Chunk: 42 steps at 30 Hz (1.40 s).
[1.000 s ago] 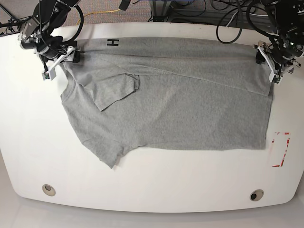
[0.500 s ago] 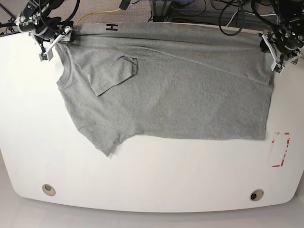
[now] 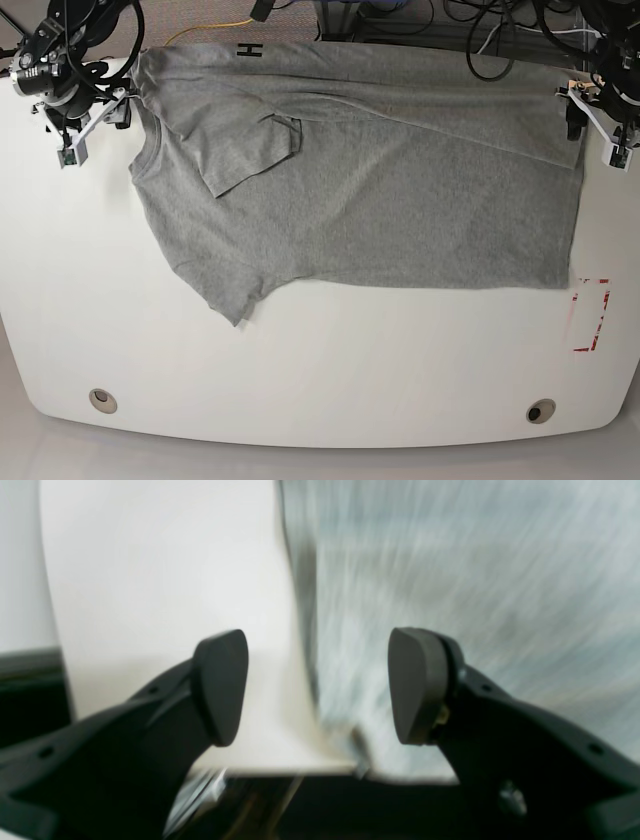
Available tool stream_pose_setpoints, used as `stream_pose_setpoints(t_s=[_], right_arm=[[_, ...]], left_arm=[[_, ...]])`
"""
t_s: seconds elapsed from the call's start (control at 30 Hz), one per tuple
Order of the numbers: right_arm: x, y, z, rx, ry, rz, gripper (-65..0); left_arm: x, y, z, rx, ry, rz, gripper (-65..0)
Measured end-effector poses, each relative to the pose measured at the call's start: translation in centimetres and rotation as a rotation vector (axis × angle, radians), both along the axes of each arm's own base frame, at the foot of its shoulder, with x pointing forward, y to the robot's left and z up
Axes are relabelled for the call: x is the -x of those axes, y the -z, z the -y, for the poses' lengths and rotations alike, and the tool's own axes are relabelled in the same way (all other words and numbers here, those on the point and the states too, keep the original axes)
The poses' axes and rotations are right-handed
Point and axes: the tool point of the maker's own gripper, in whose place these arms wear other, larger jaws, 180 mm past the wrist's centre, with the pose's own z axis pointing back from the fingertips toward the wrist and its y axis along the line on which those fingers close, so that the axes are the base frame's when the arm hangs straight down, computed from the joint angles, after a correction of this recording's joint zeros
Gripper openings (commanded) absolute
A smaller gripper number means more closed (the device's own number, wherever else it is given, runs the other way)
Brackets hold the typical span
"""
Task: Fold the T-shirt properly
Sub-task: 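Move both grippers to the folded edge and grasp it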
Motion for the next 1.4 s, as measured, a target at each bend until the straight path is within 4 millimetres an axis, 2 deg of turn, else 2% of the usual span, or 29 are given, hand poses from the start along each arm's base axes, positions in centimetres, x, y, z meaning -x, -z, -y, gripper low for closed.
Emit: stream_pose_setpoints(t_s=[0.1, 0.3, 0.43, 0.53, 0.6, 0.63, 0.83, 1.0, 1.2, 1.27, 1.33, 1.4], right_arm=[[-3.3, -1.3, 0.1, -0.008, -0.009, 0.075, -25.0], [-9.6, -0.9, 0.8, -0.014, -0.058, 0.062, -25.0], [-13.2, -0.2, 1.6, -0.039, -0.049, 0.046, -25.0], [-16.9, -0.5, 0.5, -0.101, -0.080, 0.109, -25.0], [-18.4, 0.3, 0.2, -0.127, -0.081, 0.095, -25.0], [-18.9, 1.3, -0.1, -0.140, -0.084, 0.061, -25.0], [-22.0, 3.1, -2.9, -0.275, -0.097, 0.087, -25.0], [-23.3, 4.2, -5.0, -0.360, -0.103, 0.094, -25.0], [-23.7, 5.0, -7.8, -0.416, -0.114, 0.091, -26.5], [-23.9, 5.1, -8.8, -0.434, -0.122, 0.095, -32.8], [-23.9, 5.2, -9.6, -0.445, -0.129, 0.092, -44.7], [-24.0, 5.3, -10.3, -0.458, -0.135, 0.093, -53.0]], left_arm=[[-0.8, -1.2, -0.1, 0.020, -0.012, 0.055, -24.3], [-3.7, -2.9, -0.3, 0.004, -0.037, 0.148, -24.3], [-3.7, -1.7, -0.4, -0.022, -0.095, 0.109, -24.3], [-4.2, -1.8, -0.4, -0.031, -0.106, 0.120, -24.3], [-4.2, -1.9, -0.9, -0.061, -0.122, 0.108, -24.3], [-4.2, -2.0, -1.2, -0.070, -0.128, 0.105, -24.3], [-4.3, -1.9, -1.6, -0.093, -0.139, 0.096, -24.3], [-4.8, -2.4, -1.6, -0.091, -0.142, 0.117, -24.2], [-6.0, -3.2, -1.4, -0.087, -0.138, 0.149, -23.5], [-7.1, -3.4, -1.1, -0.081, -0.123, 0.162, -23.5], [-8.5, -3.4, -0.2, -0.064, -0.093, 0.171, -23.5], [-10.4, -3.1, 0.5, 0.007, -0.117, 0.202, -23.3]])
